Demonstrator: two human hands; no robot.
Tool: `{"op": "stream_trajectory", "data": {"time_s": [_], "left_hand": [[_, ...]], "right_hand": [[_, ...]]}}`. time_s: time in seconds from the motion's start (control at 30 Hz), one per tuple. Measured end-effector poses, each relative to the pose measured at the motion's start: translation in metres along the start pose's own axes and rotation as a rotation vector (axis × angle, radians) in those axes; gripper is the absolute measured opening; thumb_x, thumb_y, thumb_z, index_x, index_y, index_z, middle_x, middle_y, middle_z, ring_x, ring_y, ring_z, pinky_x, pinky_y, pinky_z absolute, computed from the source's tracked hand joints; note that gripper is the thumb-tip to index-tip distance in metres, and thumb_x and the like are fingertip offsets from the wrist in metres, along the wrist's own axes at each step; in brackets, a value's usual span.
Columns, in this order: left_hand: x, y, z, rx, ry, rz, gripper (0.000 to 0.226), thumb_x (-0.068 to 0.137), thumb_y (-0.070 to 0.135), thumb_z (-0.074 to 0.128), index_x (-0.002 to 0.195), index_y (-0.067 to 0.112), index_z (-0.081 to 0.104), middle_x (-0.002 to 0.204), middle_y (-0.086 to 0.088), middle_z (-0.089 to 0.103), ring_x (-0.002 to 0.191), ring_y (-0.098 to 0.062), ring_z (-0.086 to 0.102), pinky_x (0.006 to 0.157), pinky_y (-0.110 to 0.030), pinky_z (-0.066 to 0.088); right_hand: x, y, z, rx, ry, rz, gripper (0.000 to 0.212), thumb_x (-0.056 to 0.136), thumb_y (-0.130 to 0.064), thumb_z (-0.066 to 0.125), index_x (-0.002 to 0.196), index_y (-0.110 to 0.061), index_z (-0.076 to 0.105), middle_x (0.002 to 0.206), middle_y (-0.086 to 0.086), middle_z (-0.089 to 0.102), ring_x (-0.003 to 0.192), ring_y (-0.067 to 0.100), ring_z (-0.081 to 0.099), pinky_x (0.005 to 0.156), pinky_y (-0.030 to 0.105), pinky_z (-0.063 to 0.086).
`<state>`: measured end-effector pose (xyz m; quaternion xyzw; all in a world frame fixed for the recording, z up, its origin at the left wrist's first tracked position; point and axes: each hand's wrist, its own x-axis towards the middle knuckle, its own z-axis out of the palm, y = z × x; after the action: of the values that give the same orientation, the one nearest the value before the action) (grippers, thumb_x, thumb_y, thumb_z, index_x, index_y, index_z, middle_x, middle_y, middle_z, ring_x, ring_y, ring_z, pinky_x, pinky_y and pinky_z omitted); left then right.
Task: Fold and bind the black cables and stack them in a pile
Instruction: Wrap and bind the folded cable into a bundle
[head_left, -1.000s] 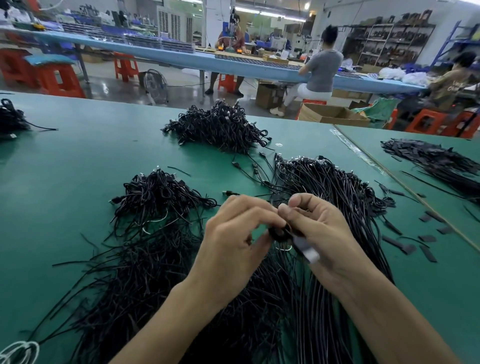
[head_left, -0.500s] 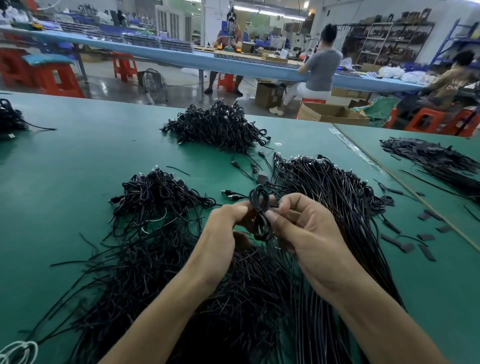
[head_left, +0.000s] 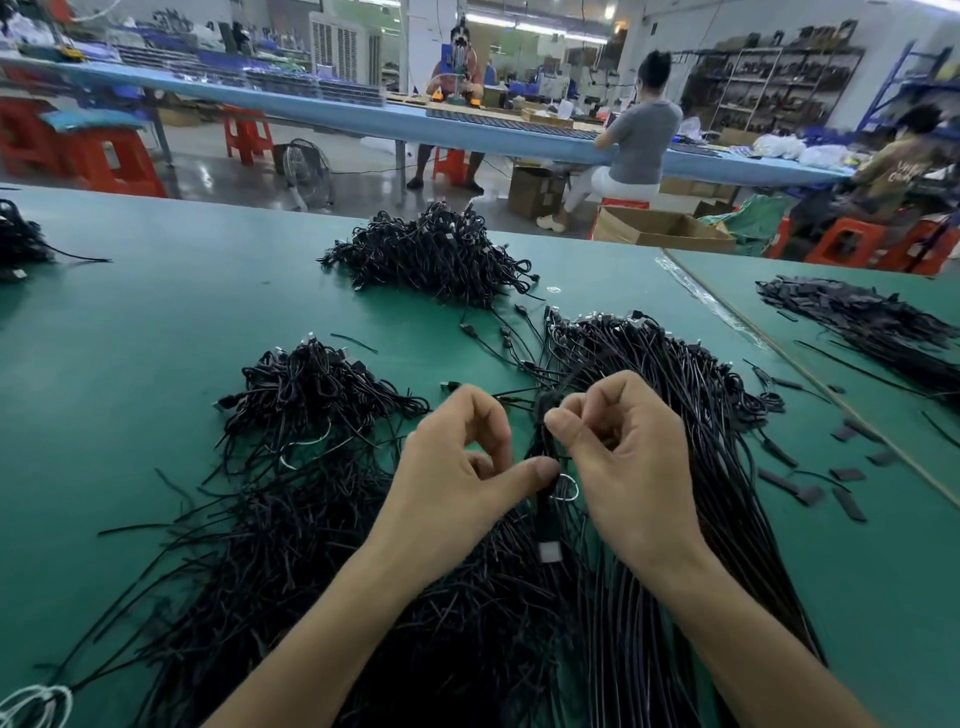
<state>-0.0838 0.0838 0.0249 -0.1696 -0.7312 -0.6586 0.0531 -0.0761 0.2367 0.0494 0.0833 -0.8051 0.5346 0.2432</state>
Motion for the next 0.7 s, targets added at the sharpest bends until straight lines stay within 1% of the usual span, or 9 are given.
{"op": "stream_trajectory", "data": {"time_s": [0.1,0.2,0.33,0.4,0.43,0.5,0.53,0.6,0.7], "left_hand": [[-0.002,0.001,0.004,0.123,-0.043,-0.094,0.026,0.081,0.043,0.078,0.075,0.029,0.057,0.061,0.0,0.067,0.043,-0.014,0.055,0.044,-0.025,0.042],[-0.003,0.002,0.004,0.093,-0.031,-0.161,0.021,0.091,0.032,0.071,0.076,0.019,0.064,0.06,-0.006,0.07,0.046,-0.019,0.063,0.042,-0.024,0.044],[-0.001,0.008,0.003,-0.184,-0.025,-0.265,0.013,0.096,0.01,0.063,0.087,0.004,0.07,0.073,-0.01,0.075,0.063,-0.02,0.069,0.057,-0.025,0.056],[0.001,0.011,0.003,-0.366,-0.011,-0.348,0.024,0.102,0.006,0.051,0.089,0.003,0.07,0.077,-0.011,0.075,0.066,-0.018,0.071,0.058,-0.023,0.056],[0.001,0.013,0.004,-0.47,0.011,-0.402,0.029,0.103,0.008,0.046,0.088,0.003,0.07,0.078,-0.013,0.075,0.066,-0.018,0.071,0.057,-0.024,0.056],[0.004,0.015,0.004,-0.629,0.045,-0.501,0.038,0.102,0.025,0.046,0.088,0.002,0.072,0.079,-0.015,0.074,0.064,-0.02,0.07,0.055,-0.026,0.057],[0.005,0.014,0.003,-0.647,0.049,-0.528,0.044,0.099,0.037,0.05,0.086,0.004,0.075,0.078,-0.014,0.074,0.063,-0.019,0.069,0.055,-0.027,0.056],[0.007,0.011,0.001,-0.604,0.038,-0.528,0.048,0.082,0.056,0.062,0.076,0.012,0.081,0.074,-0.008,0.073,0.06,-0.016,0.067,0.054,-0.026,0.056],[0.006,0.006,-0.003,-0.522,0.021,-0.465,0.041,0.058,0.049,0.08,0.079,0.014,0.081,0.079,-0.007,0.073,0.061,-0.012,0.065,0.052,-0.023,0.053]], "right_hand": [[-0.004,-0.004,0.008,0.019,-0.007,-0.078,0.039,0.088,-0.006,0.072,0.071,-0.03,0.047,0.077,-0.016,0.065,0.068,0.006,0.06,0.063,0.021,0.052],[-0.007,-0.006,0.014,0.063,-0.044,-0.075,0.046,0.087,-0.003,0.071,0.069,-0.035,0.045,0.076,-0.018,0.064,0.07,0.006,0.059,0.066,0.025,0.053],[-0.004,-0.004,0.013,0.132,-0.038,-0.024,0.049,0.086,0.001,0.071,0.067,-0.037,0.046,0.074,-0.015,0.065,0.069,0.005,0.061,0.065,0.023,0.054],[-0.002,-0.001,0.013,0.151,-0.027,-0.001,0.046,0.086,0.001,0.072,0.07,-0.033,0.046,0.075,-0.013,0.066,0.072,0.008,0.062,0.069,0.024,0.054],[-0.001,0.001,0.013,0.165,-0.029,0.017,0.043,0.085,0.001,0.072,0.072,-0.031,0.047,0.076,-0.011,0.067,0.073,0.009,0.063,0.071,0.026,0.054],[-0.002,0.004,0.013,0.225,-0.05,0.063,0.039,0.085,0.002,0.072,0.073,-0.026,0.048,0.076,-0.009,0.068,0.074,0.01,0.064,0.074,0.028,0.053],[-0.002,0.005,0.014,0.262,-0.068,0.083,0.038,0.085,0.003,0.072,0.073,-0.024,0.048,0.076,-0.008,0.068,0.074,0.009,0.063,0.073,0.027,0.053],[-0.004,0.008,0.015,0.315,-0.105,0.111,0.036,0.085,0.006,0.07,0.072,-0.02,0.049,0.074,-0.007,0.068,0.073,0.008,0.063,0.071,0.023,0.053],[-0.007,0.011,0.012,0.356,-0.163,0.143,0.033,0.084,0.009,0.069,0.073,-0.014,0.049,0.073,-0.003,0.067,0.066,0.006,0.061,0.063,0.018,0.051]]}}
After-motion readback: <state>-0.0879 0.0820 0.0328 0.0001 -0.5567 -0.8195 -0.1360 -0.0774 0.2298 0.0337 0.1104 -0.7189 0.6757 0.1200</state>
